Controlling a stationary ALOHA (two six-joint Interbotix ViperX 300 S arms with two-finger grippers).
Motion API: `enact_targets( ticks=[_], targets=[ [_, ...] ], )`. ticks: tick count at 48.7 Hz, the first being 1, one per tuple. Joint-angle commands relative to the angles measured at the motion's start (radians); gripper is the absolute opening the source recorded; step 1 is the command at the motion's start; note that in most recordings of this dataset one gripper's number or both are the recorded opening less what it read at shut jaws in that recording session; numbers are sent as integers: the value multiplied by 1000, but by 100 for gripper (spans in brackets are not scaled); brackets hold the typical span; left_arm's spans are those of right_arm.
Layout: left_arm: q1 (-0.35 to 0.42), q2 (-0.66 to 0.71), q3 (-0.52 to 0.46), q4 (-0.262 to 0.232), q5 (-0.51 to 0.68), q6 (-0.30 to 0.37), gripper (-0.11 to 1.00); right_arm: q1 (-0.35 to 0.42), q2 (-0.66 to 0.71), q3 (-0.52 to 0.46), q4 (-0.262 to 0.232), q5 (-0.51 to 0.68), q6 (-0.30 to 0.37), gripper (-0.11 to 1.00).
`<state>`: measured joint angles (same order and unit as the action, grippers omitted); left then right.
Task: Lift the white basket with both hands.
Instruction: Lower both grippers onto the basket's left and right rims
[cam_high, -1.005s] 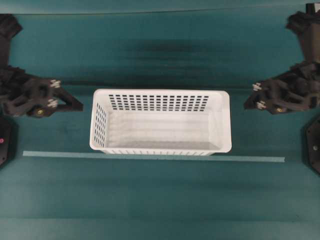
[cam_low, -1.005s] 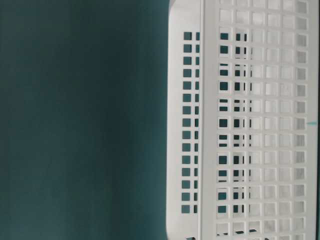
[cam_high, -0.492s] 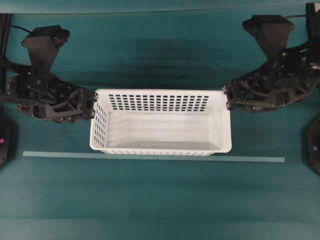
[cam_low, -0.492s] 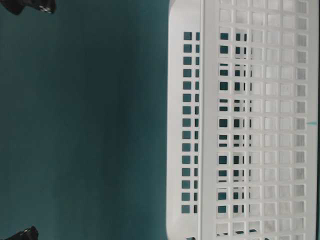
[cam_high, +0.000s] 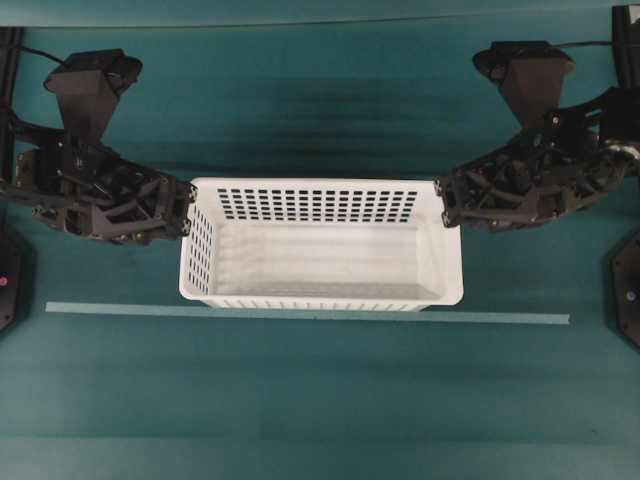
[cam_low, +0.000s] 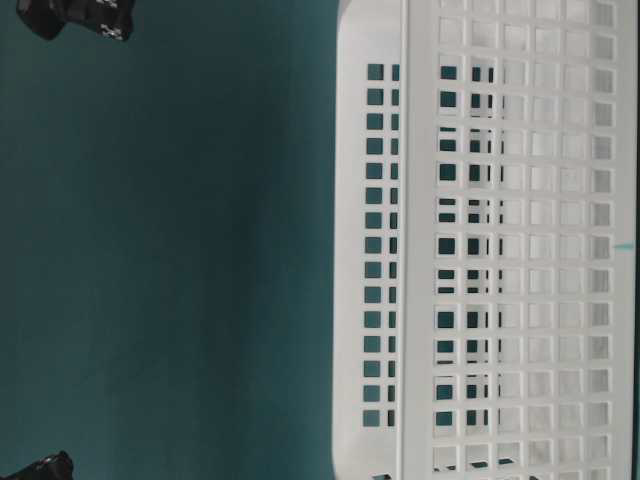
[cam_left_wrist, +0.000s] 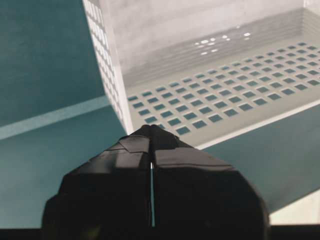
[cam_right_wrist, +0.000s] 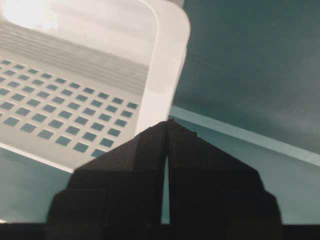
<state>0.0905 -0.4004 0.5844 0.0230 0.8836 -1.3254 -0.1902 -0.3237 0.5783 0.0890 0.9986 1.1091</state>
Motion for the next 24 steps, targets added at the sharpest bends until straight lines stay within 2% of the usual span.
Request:
enact_targets(
  ticks=[1, 7, 10, 14, 19, 21, 24],
  targets=[
    [-2, 3, -5, 6, -29, 2, -5, 6, 12, 0, -2, -20, -2, 13],
    [-3, -9, 15, 5, -80, 0, -3, 6, 12, 11, 2, -31, 3, 34],
    [-6, -14, 20, 5, -89, 0, -1, 6, 12, 12, 5, -29, 9, 49],
    [-11, -17, 26, 5, -89, 0, 9, 5, 14, 12, 5, -31, 17, 70],
    [-15, -21, 32, 5, -91, -3, 31, 5, 28, 12, 5, -35, 52, 93],
    [-15, -21, 32, 3, -91, -5, 44, 5, 32, 12, 5, -41, 66, 97],
    [-14, -17, 32, 3, -94, -11, 63, 5, 41, 12, 6, -49, 92, 96]
  ],
)
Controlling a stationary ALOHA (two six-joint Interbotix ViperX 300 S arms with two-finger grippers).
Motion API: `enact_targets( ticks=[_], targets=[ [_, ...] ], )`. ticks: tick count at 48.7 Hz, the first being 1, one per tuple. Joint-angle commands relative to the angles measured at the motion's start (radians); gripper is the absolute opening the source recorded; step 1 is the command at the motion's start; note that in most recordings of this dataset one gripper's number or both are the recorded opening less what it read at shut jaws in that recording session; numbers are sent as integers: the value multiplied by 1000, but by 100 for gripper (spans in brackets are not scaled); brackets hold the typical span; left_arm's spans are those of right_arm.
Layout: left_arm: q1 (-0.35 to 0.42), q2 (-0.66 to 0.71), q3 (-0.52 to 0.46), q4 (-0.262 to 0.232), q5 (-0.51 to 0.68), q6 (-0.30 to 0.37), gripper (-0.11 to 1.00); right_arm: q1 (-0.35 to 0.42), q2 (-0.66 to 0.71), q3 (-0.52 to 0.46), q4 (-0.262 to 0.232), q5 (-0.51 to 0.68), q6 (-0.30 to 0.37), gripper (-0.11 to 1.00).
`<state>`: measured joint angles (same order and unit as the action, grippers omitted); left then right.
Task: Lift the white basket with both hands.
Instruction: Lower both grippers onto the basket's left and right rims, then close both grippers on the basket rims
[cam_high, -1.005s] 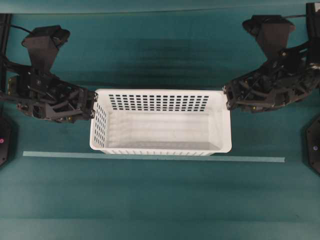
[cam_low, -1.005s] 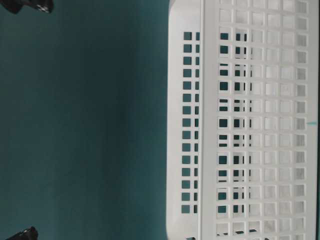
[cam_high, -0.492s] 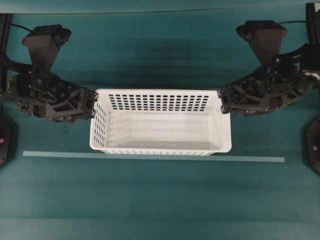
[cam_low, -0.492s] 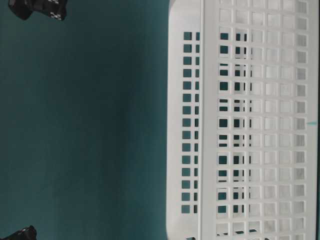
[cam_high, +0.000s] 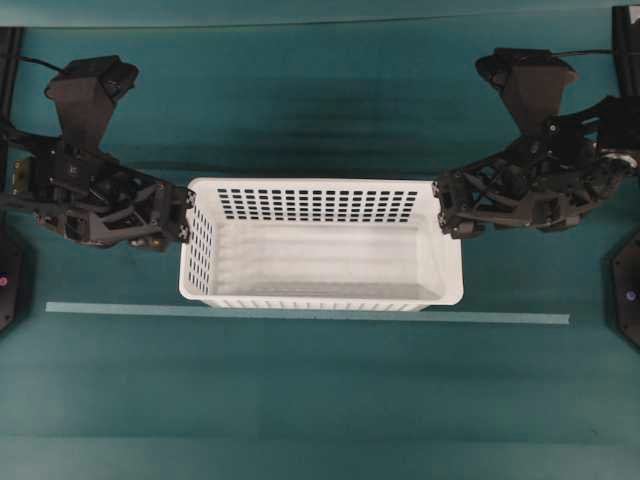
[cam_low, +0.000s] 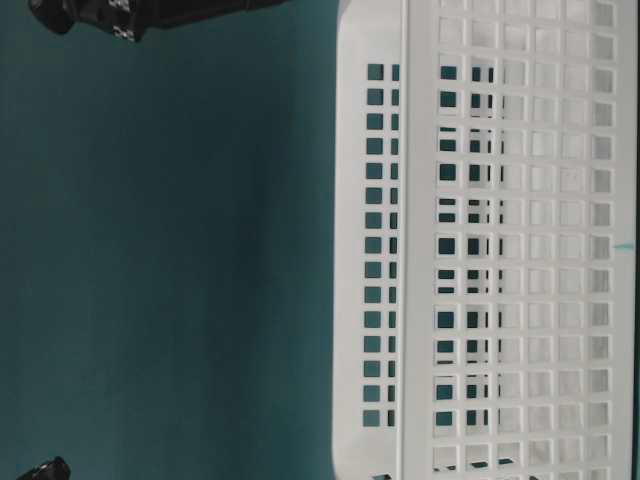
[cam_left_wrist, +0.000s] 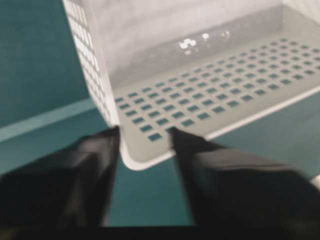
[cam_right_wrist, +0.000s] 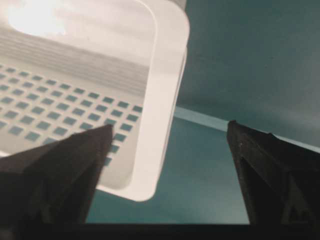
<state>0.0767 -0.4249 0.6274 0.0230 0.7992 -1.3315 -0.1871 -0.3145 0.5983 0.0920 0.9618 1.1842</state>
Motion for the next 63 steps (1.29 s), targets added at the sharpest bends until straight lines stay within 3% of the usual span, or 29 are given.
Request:
enact_targets(
  ticks=[1, 5, 8, 29, 43, 63],
  targets=[
    [2, 9, -12, 3, -11, -5, 69, 2, 35, -6, 2, -15, 25, 96],
    [6, 17, -11, 3, -28, -11, 90, 3, 49, -8, 3, -21, 57, 95],
    [9, 28, -6, 3, -46, -15, 97, 5, 61, -11, 3, -26, 75, 95],
    [37, 167, 31, 3, -77, -11, 95, 31, 192, 0, 21, -137, 106, 95],
    [38, 268, 51, 3, -187, -15, 95, 38, 272, 52, 11, -169, 107, 95],
    [38, 295, 60, 3, -195, -15, 94, 32, 299, 57, 2, -253, 109, 95]
  ],
)
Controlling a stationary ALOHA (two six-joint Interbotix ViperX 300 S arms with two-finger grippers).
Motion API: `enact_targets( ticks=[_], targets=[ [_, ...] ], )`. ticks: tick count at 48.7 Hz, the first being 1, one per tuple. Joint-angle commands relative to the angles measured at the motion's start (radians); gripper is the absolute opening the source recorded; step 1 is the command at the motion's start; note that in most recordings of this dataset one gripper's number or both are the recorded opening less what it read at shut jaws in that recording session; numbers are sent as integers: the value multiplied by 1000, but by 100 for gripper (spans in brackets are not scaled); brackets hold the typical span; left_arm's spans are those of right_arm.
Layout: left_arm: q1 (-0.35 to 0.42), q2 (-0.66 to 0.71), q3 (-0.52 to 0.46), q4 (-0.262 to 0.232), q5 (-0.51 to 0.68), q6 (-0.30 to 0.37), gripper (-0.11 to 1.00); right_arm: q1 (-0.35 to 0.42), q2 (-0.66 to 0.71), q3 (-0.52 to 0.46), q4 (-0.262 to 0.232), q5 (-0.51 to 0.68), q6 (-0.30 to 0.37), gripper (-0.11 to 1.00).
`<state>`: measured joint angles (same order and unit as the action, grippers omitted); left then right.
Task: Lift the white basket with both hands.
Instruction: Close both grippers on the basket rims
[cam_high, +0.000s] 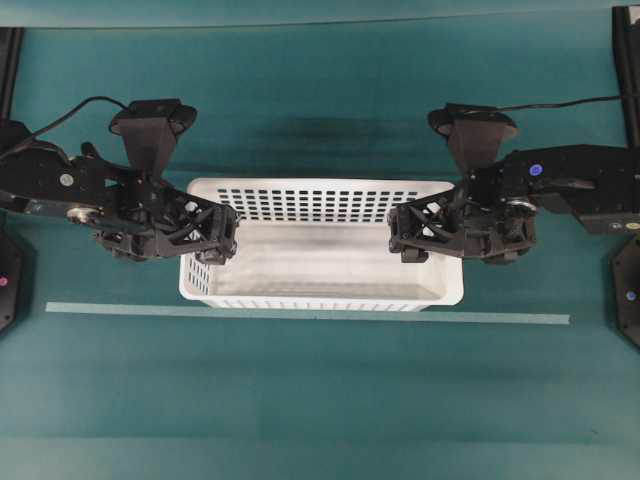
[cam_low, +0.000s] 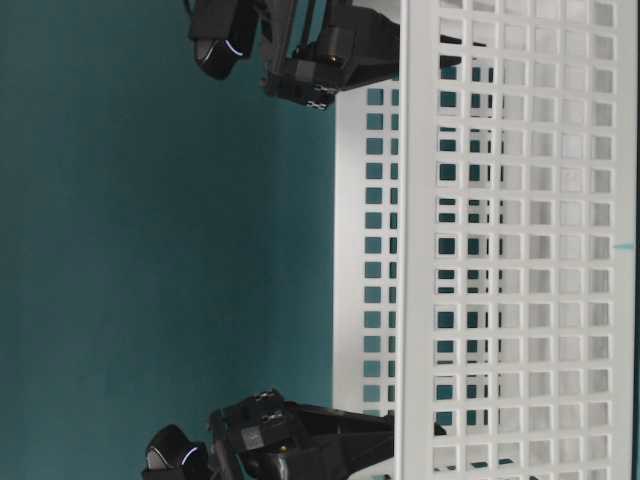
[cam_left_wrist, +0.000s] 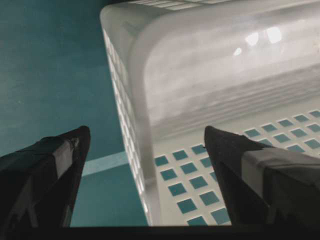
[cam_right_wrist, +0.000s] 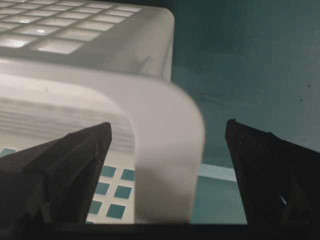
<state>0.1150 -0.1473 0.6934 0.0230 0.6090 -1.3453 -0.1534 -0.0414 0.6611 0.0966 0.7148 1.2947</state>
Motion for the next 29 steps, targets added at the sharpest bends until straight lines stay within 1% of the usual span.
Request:
enact_targets(
  ticks=[1, 5, 12, 15, 17, 22, 25, 29],
  targets=[
    [2, 18, -6, 3, -5, -2, 94, -2, 26, -6, -3, -6, -2, 95],
    [2, 20, -6, 3, -9, 0, 94, -2, 26, -6, -3, -6, 5, 95],
    [0, 31, -3, 5, -17, 3, 91, -2, 28, 6, -3, -17, 43, 92],
    [0, 40, 5, 3, -17, -5, 87, -2, 31, 17, -2, -26, 61, 89],
    [-2, 44, 5, 3, -20, -3, 83, -2, 34, 23, 2, -32, 74, 85],
    [-2, 49, 3, 3, -25, 0, 63, 2, 34, 26, 5, -35, 86, 71],
    [-2, 48, 3, 3, -31, 0, 47, 0, 35, 21, 12, -35, 84, 58],
    [-2, 48, 5, 3, -35, -3, 23, 0, 38, 20, 14, -37, 81, 38]
  ],
)
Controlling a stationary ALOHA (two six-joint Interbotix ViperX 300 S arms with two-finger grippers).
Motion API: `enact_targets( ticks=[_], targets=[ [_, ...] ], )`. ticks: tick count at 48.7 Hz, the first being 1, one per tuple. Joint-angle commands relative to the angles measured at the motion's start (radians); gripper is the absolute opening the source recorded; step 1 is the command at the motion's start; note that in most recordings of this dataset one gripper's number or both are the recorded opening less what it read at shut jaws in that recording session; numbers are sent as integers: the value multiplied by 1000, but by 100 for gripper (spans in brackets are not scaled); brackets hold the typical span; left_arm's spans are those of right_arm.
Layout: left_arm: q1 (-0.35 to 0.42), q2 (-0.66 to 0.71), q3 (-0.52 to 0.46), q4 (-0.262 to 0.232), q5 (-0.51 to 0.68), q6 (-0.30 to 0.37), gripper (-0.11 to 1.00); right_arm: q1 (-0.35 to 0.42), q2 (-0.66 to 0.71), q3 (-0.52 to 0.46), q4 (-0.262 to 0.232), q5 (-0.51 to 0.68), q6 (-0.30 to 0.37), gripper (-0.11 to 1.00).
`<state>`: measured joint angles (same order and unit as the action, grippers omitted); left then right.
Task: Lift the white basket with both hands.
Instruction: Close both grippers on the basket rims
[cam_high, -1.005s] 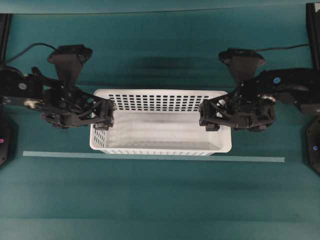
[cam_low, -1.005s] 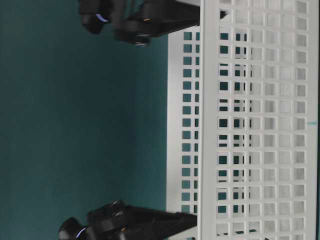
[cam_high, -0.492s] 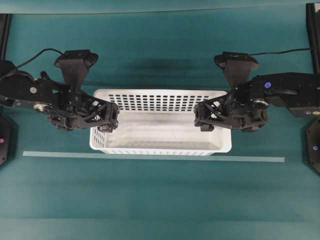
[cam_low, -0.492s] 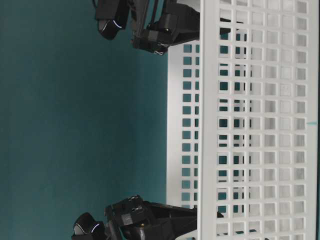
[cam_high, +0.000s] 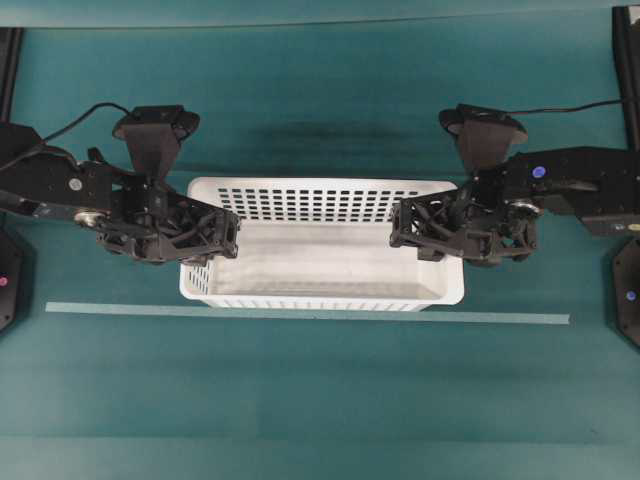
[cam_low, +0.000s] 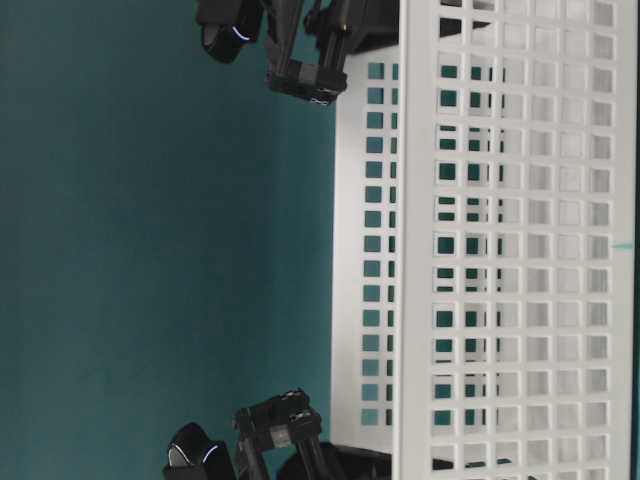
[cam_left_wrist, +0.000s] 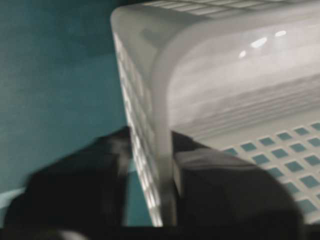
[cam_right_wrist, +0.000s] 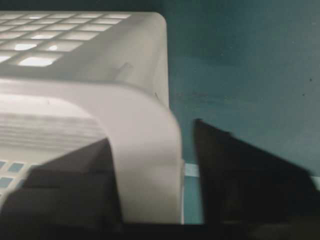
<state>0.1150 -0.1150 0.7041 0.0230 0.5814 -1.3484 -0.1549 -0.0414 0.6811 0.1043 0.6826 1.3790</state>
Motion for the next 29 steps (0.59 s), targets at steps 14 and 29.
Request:
enact_targets(
  ticks=[14, 29],
  targets=[
    [-2, 17, -2, 5, -35, -2, 4, 2, 41, -3, 6, -2, -5, 20],
    [-2, 14, -5, 3, -37, 2, 4, -5, 41, -20, 6, 5, -23, 20]
  ],
)
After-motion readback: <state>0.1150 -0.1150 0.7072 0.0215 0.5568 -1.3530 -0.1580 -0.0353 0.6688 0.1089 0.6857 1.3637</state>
